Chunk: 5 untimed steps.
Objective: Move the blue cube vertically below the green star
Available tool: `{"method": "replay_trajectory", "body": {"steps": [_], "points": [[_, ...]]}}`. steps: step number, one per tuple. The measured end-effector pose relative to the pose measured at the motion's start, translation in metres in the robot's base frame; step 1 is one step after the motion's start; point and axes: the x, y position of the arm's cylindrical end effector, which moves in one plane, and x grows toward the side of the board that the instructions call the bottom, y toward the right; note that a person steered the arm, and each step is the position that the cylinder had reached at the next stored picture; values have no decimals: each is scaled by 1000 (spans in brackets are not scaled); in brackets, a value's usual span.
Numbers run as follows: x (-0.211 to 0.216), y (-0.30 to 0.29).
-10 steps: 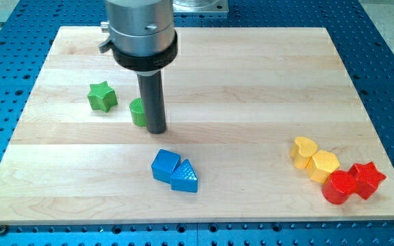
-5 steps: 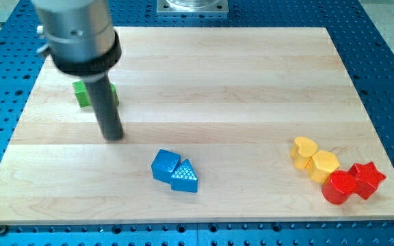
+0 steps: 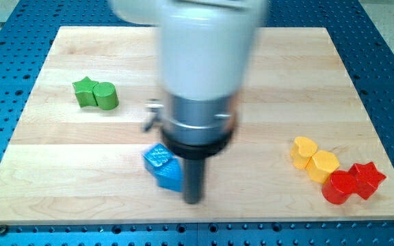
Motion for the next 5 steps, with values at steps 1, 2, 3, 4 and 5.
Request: {"method": "replay_trajectory", "body": {"steps": [1,2,3,4,5], "points": [[-5,-83],[-22,-91],[-34,-69],[-29,5],[-63,19]]}}
